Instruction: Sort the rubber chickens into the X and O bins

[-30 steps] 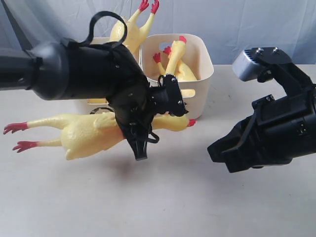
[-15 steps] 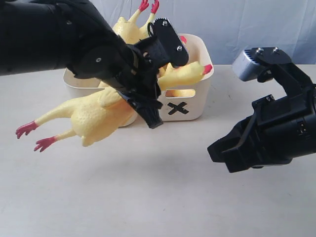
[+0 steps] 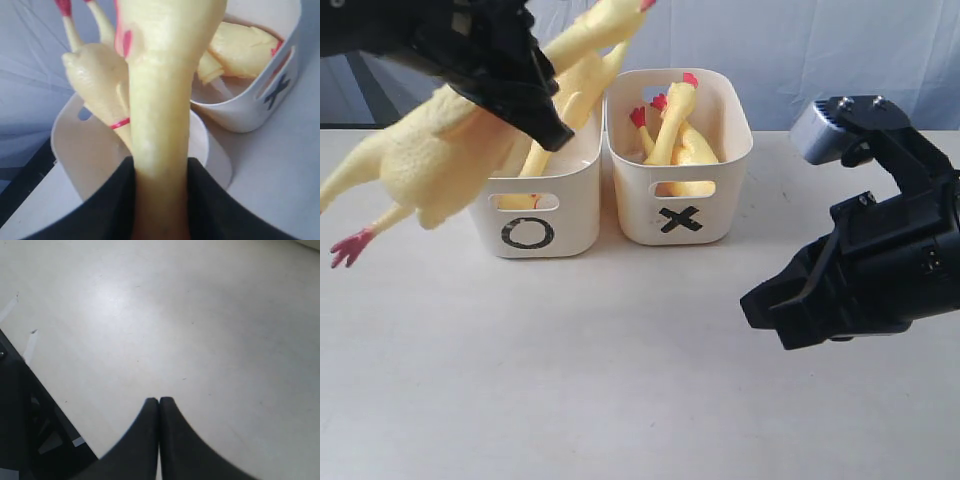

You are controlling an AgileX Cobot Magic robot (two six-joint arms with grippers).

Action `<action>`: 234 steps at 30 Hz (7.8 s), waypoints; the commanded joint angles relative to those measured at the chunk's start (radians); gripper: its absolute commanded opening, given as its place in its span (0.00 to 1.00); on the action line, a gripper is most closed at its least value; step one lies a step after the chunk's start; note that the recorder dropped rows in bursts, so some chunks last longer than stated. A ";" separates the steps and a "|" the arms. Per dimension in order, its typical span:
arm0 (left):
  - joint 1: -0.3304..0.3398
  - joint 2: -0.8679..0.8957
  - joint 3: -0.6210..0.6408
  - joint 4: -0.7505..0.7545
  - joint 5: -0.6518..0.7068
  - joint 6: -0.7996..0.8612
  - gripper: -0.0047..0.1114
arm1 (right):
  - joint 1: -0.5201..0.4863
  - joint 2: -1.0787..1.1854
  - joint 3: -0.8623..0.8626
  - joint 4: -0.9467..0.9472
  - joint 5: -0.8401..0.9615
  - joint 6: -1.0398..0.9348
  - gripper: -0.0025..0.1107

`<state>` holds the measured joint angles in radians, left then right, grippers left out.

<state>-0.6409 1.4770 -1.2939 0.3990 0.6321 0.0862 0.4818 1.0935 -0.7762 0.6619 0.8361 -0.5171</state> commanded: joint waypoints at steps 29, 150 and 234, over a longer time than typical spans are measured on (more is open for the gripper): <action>0.519 -0.080 0.001 -0.186 -0.821 -0.428 0.04 | -0.002 -0.003 0.004 0.002 -0.009 -0.004 0.01; 0.517 0.381 0.046 0.487 -1.086 -1.080 0.52 | -0.002 -0.003 0.004 0.002 -0.009 -0.004 0.01; 0.387 -1.179 0.855 0.474 -0.286 -0.926 0.04 | -0.002 -0.003 0.004 0.002 -0.009 -0.004 0.01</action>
<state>-0.2478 0.3442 -0.4567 0.9323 0.3060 -0.8995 0.4818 1.0935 -0.7762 0.6619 0.8361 -0.5171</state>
